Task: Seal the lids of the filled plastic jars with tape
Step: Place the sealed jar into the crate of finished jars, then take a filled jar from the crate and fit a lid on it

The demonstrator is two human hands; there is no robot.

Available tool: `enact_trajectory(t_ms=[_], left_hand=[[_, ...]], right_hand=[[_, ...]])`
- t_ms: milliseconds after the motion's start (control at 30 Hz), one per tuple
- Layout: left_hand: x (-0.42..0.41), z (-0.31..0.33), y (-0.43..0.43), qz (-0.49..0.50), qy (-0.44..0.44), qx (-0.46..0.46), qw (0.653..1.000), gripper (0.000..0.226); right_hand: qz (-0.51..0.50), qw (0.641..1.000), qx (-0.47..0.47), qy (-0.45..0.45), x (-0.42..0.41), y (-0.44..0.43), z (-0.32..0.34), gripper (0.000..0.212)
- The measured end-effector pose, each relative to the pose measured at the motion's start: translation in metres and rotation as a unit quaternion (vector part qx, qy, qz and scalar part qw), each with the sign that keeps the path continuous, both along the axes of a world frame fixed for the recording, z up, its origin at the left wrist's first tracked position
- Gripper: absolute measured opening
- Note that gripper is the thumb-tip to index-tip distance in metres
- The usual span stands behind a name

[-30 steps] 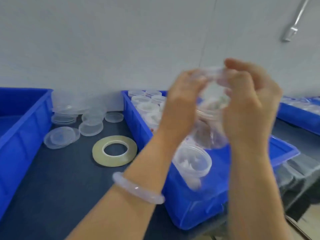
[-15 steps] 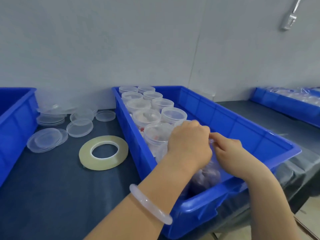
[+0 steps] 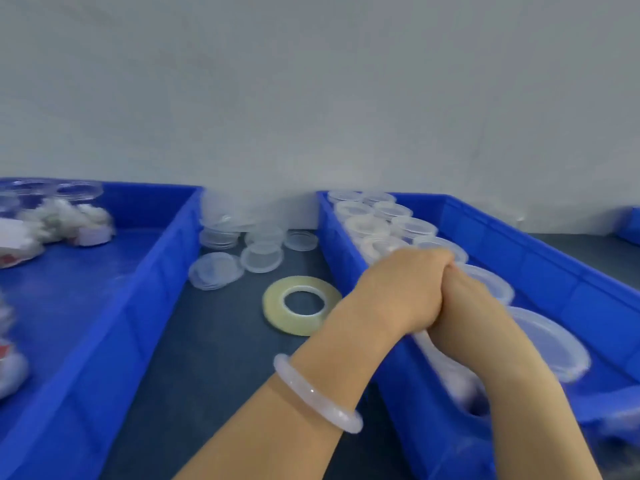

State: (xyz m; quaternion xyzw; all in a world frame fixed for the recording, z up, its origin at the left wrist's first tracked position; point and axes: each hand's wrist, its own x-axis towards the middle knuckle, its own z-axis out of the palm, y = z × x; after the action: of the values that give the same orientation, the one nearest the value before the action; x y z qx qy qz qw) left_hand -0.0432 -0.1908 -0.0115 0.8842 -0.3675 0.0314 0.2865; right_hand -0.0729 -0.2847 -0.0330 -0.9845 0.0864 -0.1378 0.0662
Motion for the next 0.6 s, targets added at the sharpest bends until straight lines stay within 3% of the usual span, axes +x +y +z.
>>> enact_trajectory(t_ms=[133, 233, 333, 433, 533, 600], left_hand=[[0.005, 0.037, 0.094, 0.136, -0.060, 0.009, 0.989, 0.039], [0.005, 0.048, 0.173, 0.241, -0.074, -0.003, 0.968, 0.042], [0.008, 0.039, 0.243, 0.360, -0.036, 0.020, 0.932, 0.046], [0.019, 0.019, 0.293, 0.475, 0.080, 0.161, 0.861, 0.043], [0.020, -0.005, 0.319, 0.506, 0.158, 0.251, 0.810, 0.029], [0.021, -0.017, 0.326, 0.516, 0.161, 0.266, 0.798, 0.029]], right_hand=[[0.143, 0.980, 0.071, -0.120, 0.022, 0.100, 0.022, 0.037], [0.248, 0.949, 0.135, -0.142, 0.041, 0.178, 0.032, 0.039], [0.343, 0.921, 0.165, -0.077, 0.060, 0.251, 0.027, 0.037], [0.418, 0.895, 0.150, 0.037, 0.074, 0.308, 0.007, 0.029], [0.458, 0.871, 0.079, 0.159, 0.084, 0.339, -0.015, 0.002], [0.467, 0.857, 0.079, 0.203, 0.086, 0.347, -0.023, 0.010]])
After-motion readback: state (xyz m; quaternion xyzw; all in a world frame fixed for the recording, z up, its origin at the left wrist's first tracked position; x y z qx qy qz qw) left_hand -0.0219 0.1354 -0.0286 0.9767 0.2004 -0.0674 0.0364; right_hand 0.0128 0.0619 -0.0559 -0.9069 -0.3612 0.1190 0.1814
